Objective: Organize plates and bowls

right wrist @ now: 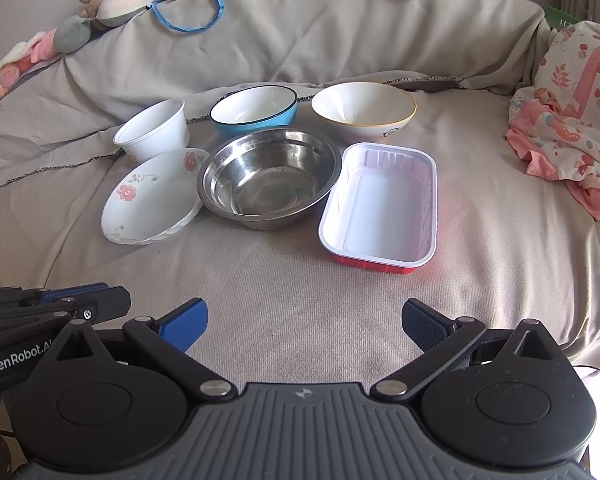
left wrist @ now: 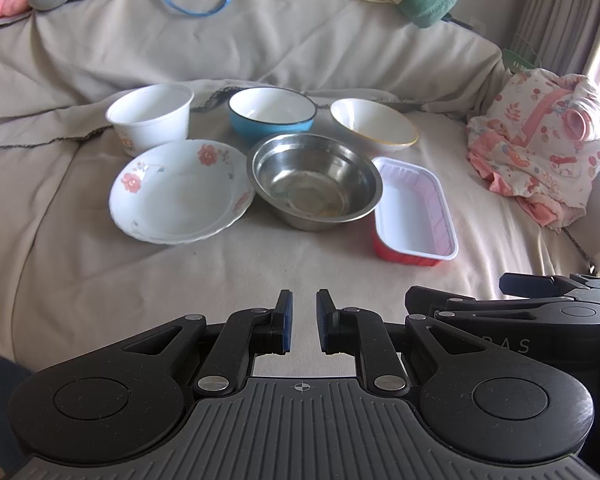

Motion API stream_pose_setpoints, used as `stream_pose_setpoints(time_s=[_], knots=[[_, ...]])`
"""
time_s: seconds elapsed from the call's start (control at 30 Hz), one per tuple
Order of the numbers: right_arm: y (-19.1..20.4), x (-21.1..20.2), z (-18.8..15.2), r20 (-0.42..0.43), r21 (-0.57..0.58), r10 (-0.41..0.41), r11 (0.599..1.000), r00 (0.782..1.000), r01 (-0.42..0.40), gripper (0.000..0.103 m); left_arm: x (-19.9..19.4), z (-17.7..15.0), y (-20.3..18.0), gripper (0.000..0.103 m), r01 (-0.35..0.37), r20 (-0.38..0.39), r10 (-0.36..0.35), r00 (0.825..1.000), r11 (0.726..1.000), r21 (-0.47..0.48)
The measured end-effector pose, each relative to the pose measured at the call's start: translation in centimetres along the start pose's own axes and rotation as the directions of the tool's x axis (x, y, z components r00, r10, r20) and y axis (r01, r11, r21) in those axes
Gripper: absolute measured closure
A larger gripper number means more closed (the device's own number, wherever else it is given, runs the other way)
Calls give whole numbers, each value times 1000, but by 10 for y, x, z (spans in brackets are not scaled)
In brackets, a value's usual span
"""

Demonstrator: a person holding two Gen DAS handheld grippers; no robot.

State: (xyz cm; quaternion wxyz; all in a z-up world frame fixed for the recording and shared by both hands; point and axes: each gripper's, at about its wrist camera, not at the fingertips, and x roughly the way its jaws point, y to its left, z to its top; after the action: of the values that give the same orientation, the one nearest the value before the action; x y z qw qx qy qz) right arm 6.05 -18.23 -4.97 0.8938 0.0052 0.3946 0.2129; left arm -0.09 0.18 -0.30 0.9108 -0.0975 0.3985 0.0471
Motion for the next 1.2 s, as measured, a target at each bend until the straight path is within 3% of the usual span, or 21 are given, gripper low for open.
stream_pose_setpoints(time_s=[0.87,1.13,1.2], knots=[[-3,1,1,10,2,12,1000,1000,-12,0,4,0,1,86,-5,-5,5,1000,1000,6],[-21,12,9,60,13,7,1000,998,-8,0,33,14,-6,86,-12,-30,13,999,1000,15],[-34,22,16,65,23,1,1000,998,-2,0,47,20,-9,86,20,-26,-19,999,1000,22]])
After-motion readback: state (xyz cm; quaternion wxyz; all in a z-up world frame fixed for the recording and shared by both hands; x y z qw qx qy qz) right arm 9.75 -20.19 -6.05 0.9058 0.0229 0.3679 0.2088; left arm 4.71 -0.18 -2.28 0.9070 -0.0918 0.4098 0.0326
